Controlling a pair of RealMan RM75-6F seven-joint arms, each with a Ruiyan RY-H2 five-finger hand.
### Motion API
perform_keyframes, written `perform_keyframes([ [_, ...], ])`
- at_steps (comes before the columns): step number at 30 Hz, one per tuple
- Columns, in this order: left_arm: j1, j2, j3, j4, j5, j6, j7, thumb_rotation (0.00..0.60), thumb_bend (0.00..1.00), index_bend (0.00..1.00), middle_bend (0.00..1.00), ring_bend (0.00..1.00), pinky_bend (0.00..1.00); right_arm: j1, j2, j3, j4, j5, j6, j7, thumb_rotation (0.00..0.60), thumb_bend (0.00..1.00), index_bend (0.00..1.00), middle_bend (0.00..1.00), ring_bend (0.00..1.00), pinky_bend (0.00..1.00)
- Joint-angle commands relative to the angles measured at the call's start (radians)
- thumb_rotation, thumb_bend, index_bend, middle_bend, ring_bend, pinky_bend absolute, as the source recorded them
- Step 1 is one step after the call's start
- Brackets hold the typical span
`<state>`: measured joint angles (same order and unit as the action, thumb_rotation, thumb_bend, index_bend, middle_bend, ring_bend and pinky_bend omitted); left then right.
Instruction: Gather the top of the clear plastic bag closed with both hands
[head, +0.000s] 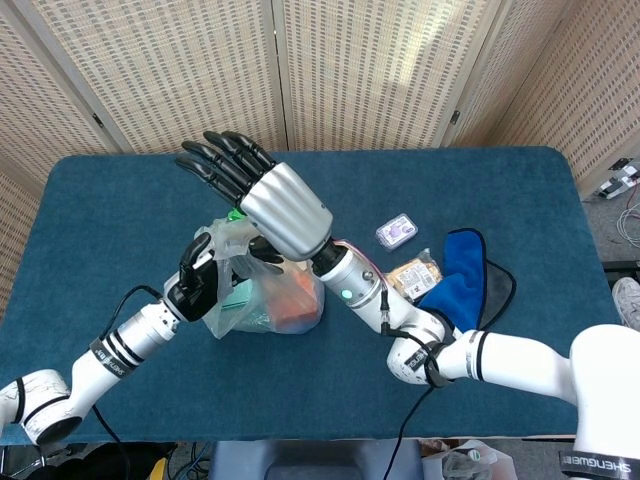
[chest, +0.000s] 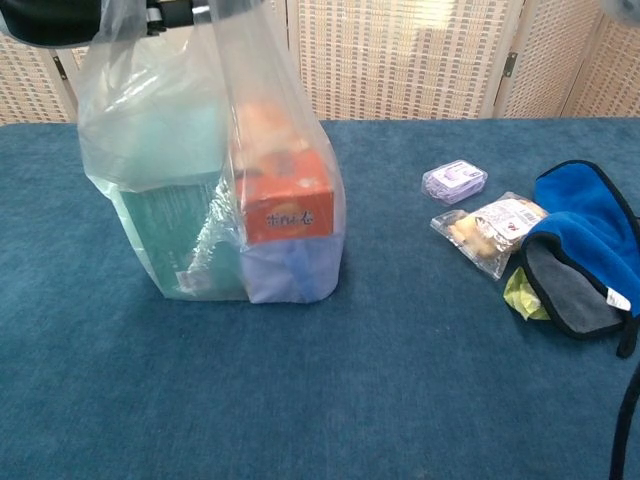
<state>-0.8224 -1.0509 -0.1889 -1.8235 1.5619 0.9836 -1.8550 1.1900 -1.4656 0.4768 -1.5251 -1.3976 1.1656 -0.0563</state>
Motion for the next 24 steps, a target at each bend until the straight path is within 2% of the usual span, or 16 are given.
perform_keyframes([
  [1, -0.003, -0.003, -0.002, 0.002, -0.006, -0.003, 0.001, 0.085, 0.23, 0.28, 0.25, 0.21, 0.19, -0.002, 0.0, -0.006, -0.003, -0.009, 0.005, 0.001, 0.6, 0.0, 0.0, 0.05, 0.01, 0.12],
  [24, -0.004, -0.013, -0.008, 0.006, -0.024, -0.008, -0.018, 0.086, 0.23, 0.23, 0.25, 0.21, 0.19, -0.039, 0.034, -0.055, -0.046, -0.042, 0.004, -0.024, 0.6, 0.0, 0.0, 0.04, 0.0, 0.1],
])
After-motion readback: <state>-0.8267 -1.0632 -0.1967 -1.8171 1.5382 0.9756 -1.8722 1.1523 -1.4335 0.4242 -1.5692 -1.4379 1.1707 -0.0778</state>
